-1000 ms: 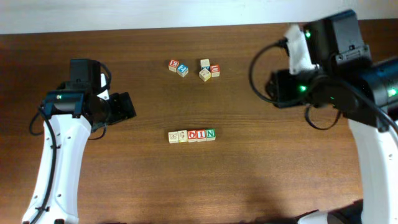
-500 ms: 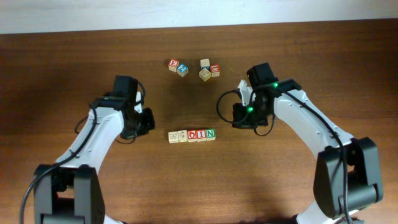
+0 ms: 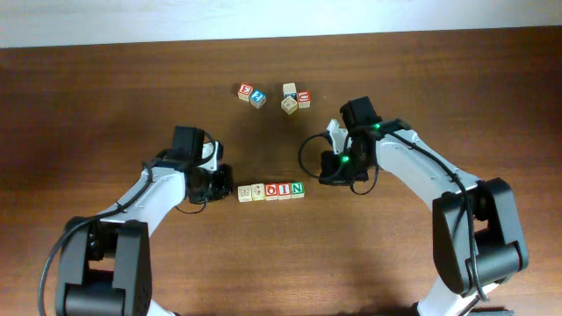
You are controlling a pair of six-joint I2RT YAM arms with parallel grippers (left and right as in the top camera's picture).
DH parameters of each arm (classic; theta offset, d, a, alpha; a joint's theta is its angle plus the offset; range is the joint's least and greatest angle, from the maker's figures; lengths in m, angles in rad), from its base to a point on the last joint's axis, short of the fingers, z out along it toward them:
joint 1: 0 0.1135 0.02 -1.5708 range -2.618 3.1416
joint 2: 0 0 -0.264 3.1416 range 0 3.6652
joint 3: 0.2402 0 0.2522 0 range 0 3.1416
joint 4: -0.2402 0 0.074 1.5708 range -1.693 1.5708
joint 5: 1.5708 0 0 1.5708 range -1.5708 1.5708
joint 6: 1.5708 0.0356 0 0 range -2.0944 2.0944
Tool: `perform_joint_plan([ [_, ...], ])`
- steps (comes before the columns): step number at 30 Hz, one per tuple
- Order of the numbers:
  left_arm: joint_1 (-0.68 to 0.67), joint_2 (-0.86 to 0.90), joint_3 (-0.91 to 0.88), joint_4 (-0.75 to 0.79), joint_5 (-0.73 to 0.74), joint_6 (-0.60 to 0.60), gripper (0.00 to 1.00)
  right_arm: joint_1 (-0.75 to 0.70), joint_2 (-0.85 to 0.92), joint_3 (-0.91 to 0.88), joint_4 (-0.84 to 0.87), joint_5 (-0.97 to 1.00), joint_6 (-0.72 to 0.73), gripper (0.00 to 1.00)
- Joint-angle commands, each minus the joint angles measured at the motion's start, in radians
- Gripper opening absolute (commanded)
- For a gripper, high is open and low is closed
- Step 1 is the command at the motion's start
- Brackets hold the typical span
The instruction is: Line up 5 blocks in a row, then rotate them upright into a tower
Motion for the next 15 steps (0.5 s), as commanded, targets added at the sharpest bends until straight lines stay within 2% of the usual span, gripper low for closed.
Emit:
perform_joint_plan([
  [1, -0.034, 0.013, -0.009, 0.001, 0.055, 0.090, 0.00, 0.005, 0.007, -0.007, 0.003, -0.013, -0.014, 0.07],
  [9, -0.041, 0.013, -0.009, -0.037, 0.049, 0.122, 0.00, 0.019, 0.013, -0.009, 0.005, -0.005, -0.012, 0.07],
  [11, -0.041, 0.013, -0.008, -0.032, 0.049, 0.122, 0.00, 0.023, 0.031, -0.009, 0.003, 0.024, 0.073, 0.04],
  [15, -0.041, 0.013, -0.008, -0.029, 0.049, 0.121, 0.00, 0.021, 0.059, -0.009, 0.010, 0.016, 0.131, 0.04],
])
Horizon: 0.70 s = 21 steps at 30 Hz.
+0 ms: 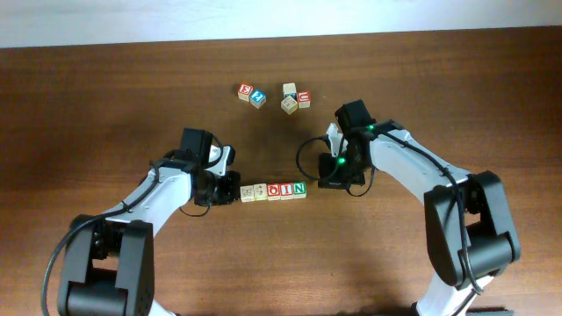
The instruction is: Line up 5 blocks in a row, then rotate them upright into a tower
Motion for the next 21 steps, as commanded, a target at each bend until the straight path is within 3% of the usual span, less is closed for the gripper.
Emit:
perform_joint_plan([
  [1, -0.003, 0.008, -0.008, 0.016, 0.014, 0.016, 0.00, 0.005, 0.011, -0.008, 0.004, 0.004, 0.044, 0.04],
  [21, -0.003, 0.008, -0.008, 0.017, 0.018, 0.016, 0.00, 0.049, 0.058, -0.008, 0.060, -0.049, 0.124, 0.04],
])
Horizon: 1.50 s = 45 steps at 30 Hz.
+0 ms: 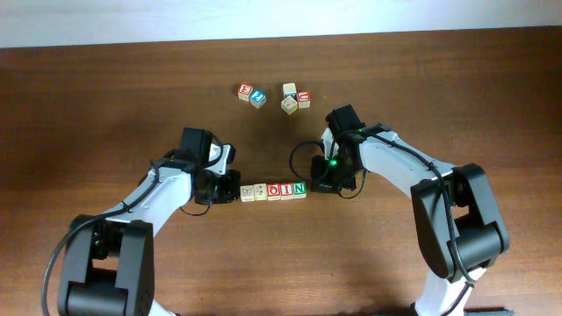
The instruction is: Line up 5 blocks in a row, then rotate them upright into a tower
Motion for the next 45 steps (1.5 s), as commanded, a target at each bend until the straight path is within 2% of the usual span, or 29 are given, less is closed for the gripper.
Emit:
perform_joint_plan([
  [1, -0.003, 0.008, -0.008, -0.001, 0.018, 0.016, 0.00, 0.019, 0.006, -0.006, 0.012, -0.033, -0.016, 0.04],
  [15, -0.003, 0.008, -0.008, -0.001, 0.022, 0.016, 0.00, 0.023, 0.006, -0.006, 0.011, -0.072, -0.043, 0.04],
  [28, 0.072, 0.007, -0.006, -0.001, 0.263, 0.016, 0.00, 0.023, 0.006, -0.006, 0.010, -0.072, -0.043, 0.04],
  [45, 0.069, 0.007, -0.007, -0.036, 0.208, 0.016, 0.00, 0.023, 0.006, -0.006, 0.005, -0.073, -0.039, 0.04],
])
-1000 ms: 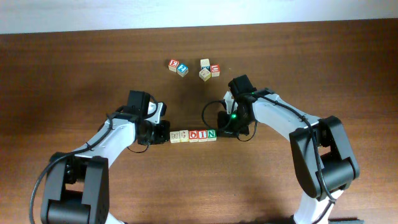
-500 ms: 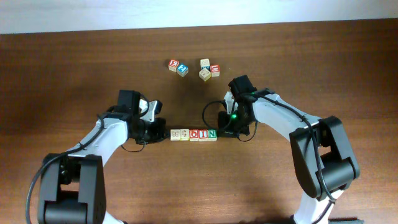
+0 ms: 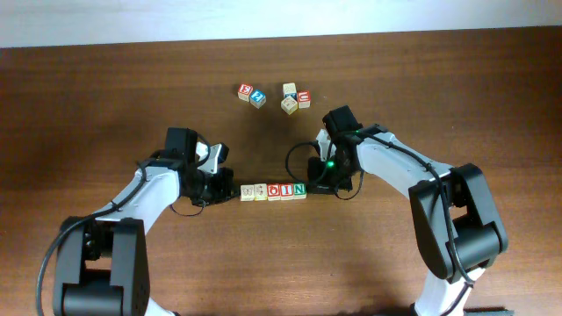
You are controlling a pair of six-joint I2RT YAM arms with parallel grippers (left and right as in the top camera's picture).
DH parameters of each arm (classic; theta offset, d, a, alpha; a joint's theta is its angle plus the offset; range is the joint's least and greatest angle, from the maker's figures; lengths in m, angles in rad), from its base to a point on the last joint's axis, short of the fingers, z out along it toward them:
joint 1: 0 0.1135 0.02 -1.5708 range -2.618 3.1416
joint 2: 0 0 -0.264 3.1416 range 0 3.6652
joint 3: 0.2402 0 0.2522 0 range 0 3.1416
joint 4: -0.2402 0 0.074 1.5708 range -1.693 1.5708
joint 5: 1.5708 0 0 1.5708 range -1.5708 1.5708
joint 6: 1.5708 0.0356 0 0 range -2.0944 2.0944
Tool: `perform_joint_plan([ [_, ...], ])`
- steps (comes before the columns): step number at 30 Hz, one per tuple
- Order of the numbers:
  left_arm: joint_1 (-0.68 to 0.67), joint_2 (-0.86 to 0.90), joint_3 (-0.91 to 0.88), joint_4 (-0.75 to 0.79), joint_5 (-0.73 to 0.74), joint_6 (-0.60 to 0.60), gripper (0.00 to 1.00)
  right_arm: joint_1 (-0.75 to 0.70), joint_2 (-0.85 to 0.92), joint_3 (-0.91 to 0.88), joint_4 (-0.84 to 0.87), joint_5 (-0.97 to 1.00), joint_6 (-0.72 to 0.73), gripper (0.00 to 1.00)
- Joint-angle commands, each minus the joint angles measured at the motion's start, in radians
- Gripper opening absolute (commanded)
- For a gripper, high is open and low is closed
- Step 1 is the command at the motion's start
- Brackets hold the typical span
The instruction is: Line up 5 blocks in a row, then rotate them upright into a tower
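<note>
A row of several letter blocks (image 3: 273, 190) lies in the middle of the table, with a green N at its right end. My left gripper (image 3: 230, 187) sits low at the row's left end, touching or nearly touching the pale end block. At the N end, my right gripper (image 3: 314, 183) is just as close. Both sets of fingers are dark and seen from above, so their gap does not show.
Near the back of the table lie loose blocks: a red one (image 3: 246, 90) with a blue one (image 3: 257, 98), and to their right a pale one (image 3: 289, 89), a tilted one (image 3: 289, 104) and a red one (image 3: 304, 98).
My left wrist has swung a little to the left while its tip stays at the row's left end. The right gripper has edged left, closer to the N block. The row has not shifted.
At first both grippers stood off from the row, the right one well up and to the right. The left gripper then came up against the left end, and the right one came nearer at each moment. Now the two bracket the row.
</note>
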Motion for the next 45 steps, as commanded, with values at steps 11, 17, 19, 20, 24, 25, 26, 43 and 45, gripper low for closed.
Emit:
perform_joint_plan([
  [11, -0.024, 0.009, -0.017, -0.009, -0.006, 0.008, 0.00, 0.007, 0.006, -0.005, -0.002, -0.058, -0.006, 0.04],
  [17, -0.026, 0.009, -0.017, 0.006, -0.003, -0.014, 0.00, 0.008, 0.006, -0.005, 0.002, -0.084, -0.010, 0.04],
  [19, -0.026, 0.009, -0.017, 0.006, -0.003, -0.014, 0.00, 0.008, 0.006, -0.005, 0.006, -0.119, -0.042, 0.05],
  [20, -0.026, 0.009, -0.017, 0.006, -0.003, -0.014, 0.00, 0.008, 0.006, -0.005, 0.010, -0.144, -0.056, 0.05],
  [24, -0.026, 0.009, -0.017, 0.011, 0.004, -0.015, 0.00, 0.013, 0.005, -0.005, 0.046, -0.257, -0.124, 0.05],
  [25, -0.026, 0.009, -0.017, 0.014, 0.005, -0.018, 0.00, 0.020, 0.005, -0.005, 0.053, -0.266, -0.135, 0.05],
  [26, -0.026, 0.009, -0.017, 0.017, 0.005, -0.018, 0.00, 0.028, 0.005, -0.005, 0.059, -0.273, -0.139, 0.05],
  [43, -0.026, 0.009, -0.017, 0.029, 0.013, -0.018, 0.00, 0.085, -0.016, 0.001, 0.119, -0.320, -0.193, 0.05],
  [45, -0.026, 0.009, -0.017, 0.029, 0.013, -0.018, 0.00, 0.086, -0.018, 0.003, 0.118, -0.320, -0.195, 0.04],
])
